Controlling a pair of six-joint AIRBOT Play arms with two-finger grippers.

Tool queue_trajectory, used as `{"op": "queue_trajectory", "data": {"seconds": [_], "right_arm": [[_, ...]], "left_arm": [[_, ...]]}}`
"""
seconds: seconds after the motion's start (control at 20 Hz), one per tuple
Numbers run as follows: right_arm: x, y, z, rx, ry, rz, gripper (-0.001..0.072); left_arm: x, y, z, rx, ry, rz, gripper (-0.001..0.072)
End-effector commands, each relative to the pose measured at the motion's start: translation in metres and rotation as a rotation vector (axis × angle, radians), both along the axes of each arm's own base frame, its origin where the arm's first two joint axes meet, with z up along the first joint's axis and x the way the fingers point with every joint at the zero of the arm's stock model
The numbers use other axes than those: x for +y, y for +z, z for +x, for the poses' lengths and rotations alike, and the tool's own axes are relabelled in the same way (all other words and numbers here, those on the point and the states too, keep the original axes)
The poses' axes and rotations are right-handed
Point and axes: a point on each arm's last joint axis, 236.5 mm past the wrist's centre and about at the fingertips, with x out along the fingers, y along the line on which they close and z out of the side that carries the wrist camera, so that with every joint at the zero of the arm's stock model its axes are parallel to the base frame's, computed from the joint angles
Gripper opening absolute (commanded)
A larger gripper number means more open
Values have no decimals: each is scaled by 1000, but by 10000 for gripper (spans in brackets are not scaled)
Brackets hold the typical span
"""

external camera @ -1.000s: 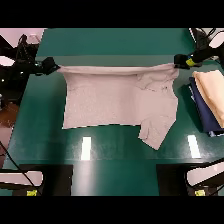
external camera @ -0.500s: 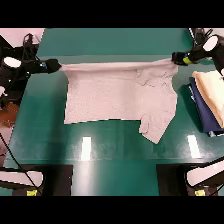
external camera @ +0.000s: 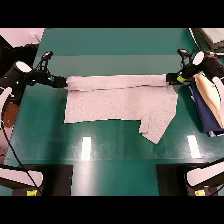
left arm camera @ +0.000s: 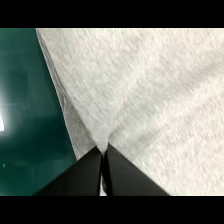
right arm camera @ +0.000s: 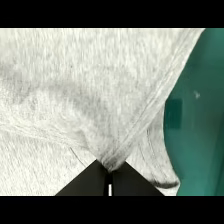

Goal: Fold the shirts.

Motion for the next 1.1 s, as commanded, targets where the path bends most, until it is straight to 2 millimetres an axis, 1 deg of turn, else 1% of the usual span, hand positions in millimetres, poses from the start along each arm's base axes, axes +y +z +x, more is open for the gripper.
{"op": "queue_trajectory", "data": {"seconds": [0.0, 0.05, 0.1, 0.2, 0.25, 0.3, 0.35, 0.4, 0.45, 0.5, 0.6, 0.65, 0.7, 0.75, 0.85, 0.95, 1.05], "right_arm": [[-2, -5, -21, 76, -1, 6, 173], [-6, 1, -25, 84, -9, 8, 394], [-9, 9, -31, 90, -15, 14, 413], [-17, 31, -46, 95, 3, 13, 412], [-19, 45, -56, 103, 18, 29, 412], [-15, 58, -68, 110, 37, 71, 410], [-7, 71, -78, 111, 48, 131, 410], [0, 80, -86, 101, 50, 187, 410], [7, 86, -92, 85, 54, 233, 410], [12, 90, -102, 77, 55, 265, 410], [21, 89, -121, 76, 56, 299, 409], [25, 87, -130, 73, 66, 307, 409], [27, 85, -137, 69, 66, 305, 409], [29, 84, -144, 66, 62, 306, 409], [30, 81, -152, 45, 50, 301, 409], [31, 81, -159, 28, 45, 296, 409], [32, 83, -162, 15, 44, 293, 409]], "left_arm": [[-4, -7, -17, 101, 10, -26, 525], [-4, -6, -23, 136, 17, -27, 720], [-1, -5, -29, 172, 15, -11, 720], [14, -1, -45, 254, 10, 62, 720], [23, 2, -54, 273, -1, 108, 720], [28, 6, -62, 288, -1, 135, 672], [28, 9, -71, 292, -8, 139, 614], [27, 9, -79, 301, -6, 136, 613], [24, 4, -93, 323, -8, 129, 613], [22, -4, -108, 360, -8, 120, 613], [19, -30, -152, 491, -20, 102, 612], [18, -40, -169, 544, -7, 73, 613], [15, -47, -180, 578, 17, 26, 613], [12, -51, -186, 604, 46, -34, 612], [9, -54, -190, 620, 92, -103, 612], [4, -57, -193, 629, 94, -119, 612], [-4, -59, -192, 620, 91, -127, 612]]}}
